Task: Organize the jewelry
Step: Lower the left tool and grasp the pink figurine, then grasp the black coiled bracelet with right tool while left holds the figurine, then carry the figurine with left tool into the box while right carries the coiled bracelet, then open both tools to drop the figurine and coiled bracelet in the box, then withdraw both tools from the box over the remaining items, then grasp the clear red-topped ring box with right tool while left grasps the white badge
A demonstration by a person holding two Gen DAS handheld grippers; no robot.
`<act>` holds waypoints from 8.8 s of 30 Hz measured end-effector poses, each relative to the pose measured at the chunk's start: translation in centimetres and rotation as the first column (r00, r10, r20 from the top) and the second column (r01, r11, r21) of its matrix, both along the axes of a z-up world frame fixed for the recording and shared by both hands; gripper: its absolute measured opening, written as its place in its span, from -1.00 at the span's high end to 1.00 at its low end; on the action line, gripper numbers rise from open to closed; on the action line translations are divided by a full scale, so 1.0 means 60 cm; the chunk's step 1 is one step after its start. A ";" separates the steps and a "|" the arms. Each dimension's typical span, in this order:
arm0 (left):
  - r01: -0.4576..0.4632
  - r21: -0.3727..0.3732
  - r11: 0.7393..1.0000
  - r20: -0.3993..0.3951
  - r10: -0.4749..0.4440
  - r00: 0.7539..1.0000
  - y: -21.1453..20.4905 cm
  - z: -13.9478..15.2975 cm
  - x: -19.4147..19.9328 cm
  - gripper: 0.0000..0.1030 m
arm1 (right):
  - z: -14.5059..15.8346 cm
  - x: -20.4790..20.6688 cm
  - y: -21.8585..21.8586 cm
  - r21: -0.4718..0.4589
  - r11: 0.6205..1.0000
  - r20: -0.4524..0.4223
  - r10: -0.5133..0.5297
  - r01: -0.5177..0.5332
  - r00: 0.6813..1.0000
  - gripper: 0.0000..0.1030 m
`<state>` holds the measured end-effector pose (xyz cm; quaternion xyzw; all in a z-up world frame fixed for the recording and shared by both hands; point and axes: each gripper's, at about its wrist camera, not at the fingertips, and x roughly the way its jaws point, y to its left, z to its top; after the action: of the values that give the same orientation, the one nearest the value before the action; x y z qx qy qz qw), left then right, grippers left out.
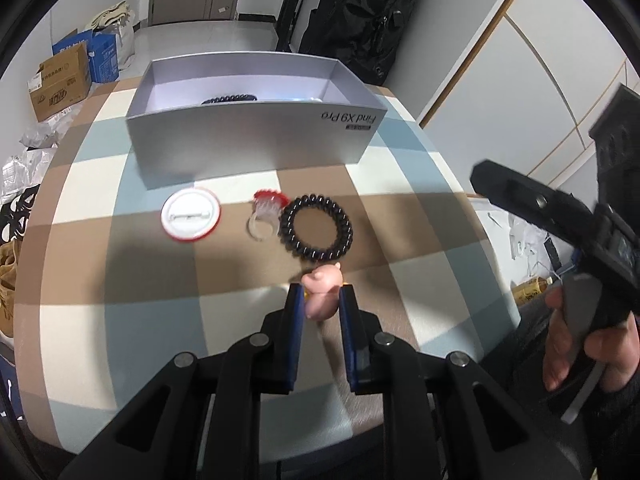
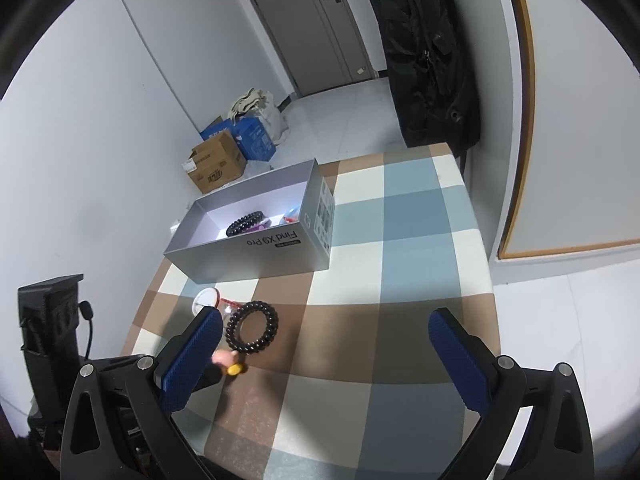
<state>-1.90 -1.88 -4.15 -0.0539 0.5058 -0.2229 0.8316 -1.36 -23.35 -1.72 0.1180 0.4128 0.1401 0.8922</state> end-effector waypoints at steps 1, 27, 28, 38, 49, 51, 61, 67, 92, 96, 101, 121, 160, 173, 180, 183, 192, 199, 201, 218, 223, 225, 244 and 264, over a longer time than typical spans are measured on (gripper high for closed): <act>0.002 0.004 1.000 -0.001 -0.002 1.000 0.003 0.000 0.000 0.75 | -0.002 0.001 0.001 0.001 1.000 -0.005 0.001 -0.001 1.000 -1.00; -0.047 0.027 0.999 -0.024 0.047 0.999 0.024 -0.024 0.015 0.02 | -0.032 0.032 0.066 0.004 0.998 -0.079 0.067 -0.067 0.995 -1.00; -0.048 0.039 0.998 -0.022 0.049 0.999 0.021 -0.027 0.018 0.02 | -0.031 0.031 0.065 0.005 0.998 -0.079 0.065 -0.065 0.995 -1.00; -0.051 0.043 0.998 0.004 0.050 0.999 0.038 -0.025 0.016 0.45 | -0.035 0.033 0.063 0.003 0.998 -0.092 0.068 -0.068 0.993 -1.00; -0.150 -0.057 0.987 0.055 0.153 0.987 0.088 0.012 0.021 0.45 | -0.056 0.034 0.114 -0.078 0.982 -0.126 0.159 -0.169 0.979 -0.71; -0.173 -0.070 0.982 0.070 0.178 0.982 0.099 0.019 0.022 0.45 | -0.062 0.035 0.128 -0.106 0.975 -0.131 0.181 -0.195 0.975 -0.67; -0.235 -0.114 0.965 0.078 0.244 0.967 0.127 0.023 0.031 0.45 | -0.080 0.036 0.199 -0.278 0.920 -0.092 0.262 -0.277 0.961 -0.33; -0.244 -0.117 0.963 0.079 0.254 0.964 0.135 0.024 0.034 0.45 | -0.089 0.040 0.215 -0.348 0.895 -0.087 0.266 -0.279 0.960 0.01; -0.245 -0.102 0.964 0.097 0.255 0.962 0.121 0.032 0.033 0.45 | -0.062 0.030 0.162 -0.177 0.957 -0.079 0.218 -0.229 0.973 0.14; -0.243 -0.103 0.964 0.096 0.253 0.963 0.115 0.035 0.034 0.45 | -0.050 0.025 0.150 -0.145 0.968 -0.062 0.199 -0.206 0.978 0.14; -0.244 -0.101 0.965 0.102 0.254 0.962 0.105 0.043 0.041 0.45 | -0.027 0.015 0.139 -0.099 0.976 -0.028 0.194 -0.196 0.981 0.14; -0.211 -0.109 0.971 0.080 0.220 0.972 0.075 0.076 0.128 0.45 | 0.061 0.080 0.100 0.063 0.982 0.044 0.176 -0.178 0.983 0.14; -0.140 -0.132 0.981 0.021 0.144 0.989 0.044 0.036 0.240 0.44 | 0.002 0.227 0.106 0.080 0.975 -0.023 0.209 -0.207 0.978 0.10; -0.185 -0.163 0.969 0.059 0.196 0.979 0.057 0.049 0.232 -0.17 | 0.027 0.213 0.098 0.076 0.977 0.070 0.192 -0.197 0.979 -0.41; -0.219 -0.117 0.969 0.101 0.231 0.968 0.063 0.058 0.214 -0.17 | 0.033 0.200 0.093 0.050 0.985 0.079 0.160 -0.164 0.984 -0.63; -0.233 -0.107 0.967 0.117 0.245 0.963 0.069 0.064 0.202 -0.27 | 0.033 0.192 0.094 0.040 0.986 0.076 0.158 -0.161 0.985 -0.64; -0.275 -0.070 0.959 0.204 0.284 0.937 0.086 0.077 0.155 -0.52 | 0.038 0.148 0.111 0.010 0.986 0.106 0.165 -0.167 0.981 -0.86; -0.304 -0.046 0.952 0.205 0.307 0.930 0.103 0.076 0.126 -0.56 | 0.040 0.120 0.117 -0.011 0.988 0.110 0.156 -0.155 0.982 -0.98; -0.310 -0.050 0.949 0.200 0.313 0.928 0.109 0.076 0.120 -0.56 | 0.041 0.112 0.118 -0.014 0.988 0.111 0.154 -0.154 0.982 -1.00; -0.380 -0.056 0.923 0.159 0.384 0.909 0.169 0.062 0.086 -0.77 | 0.009 0.074 0.156 -0.124 0.977 -0.008 0.174 -0.174 0.985 -1.00; -0.384 -0.049 0.922 0.124 0.387 0.914 0.181 0.052 0.087 -0.77 | -0.009 0.076 0.160 -0.137 0.972 -0.067 0.182 -0.190 0.981 -1.00; -0.383 -0.045 0.922 0.106 0.386 0.916 0.186 0.046 0.088 -0.77 | -0.018 0.075 0.165 -0.153 0.967 -0.096 0.192 -0.205 0.977 -1.00; -0.363 -0.021 0.932 0.104 0.363 0.926 0.200 0.044 0.076 -0.77 | -0.077 0.094 0.221 -0.182 0.938 -0.232 0.252 -0.297 0.940 -0.33; -0.333 -0.049 0.942 0.169 0.336 0.926 0.186 0.052 0.070 -0.77 | -0.073 0.089 0.224 -0.251 0.920 -0.223 0.248 -0.301 0.943 0.64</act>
<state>2.29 9.28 -1.03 -0.1277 0.4120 -0.0866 0.8980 3.98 -9.90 -6.09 -0.0569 0.5230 0.1924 0.8284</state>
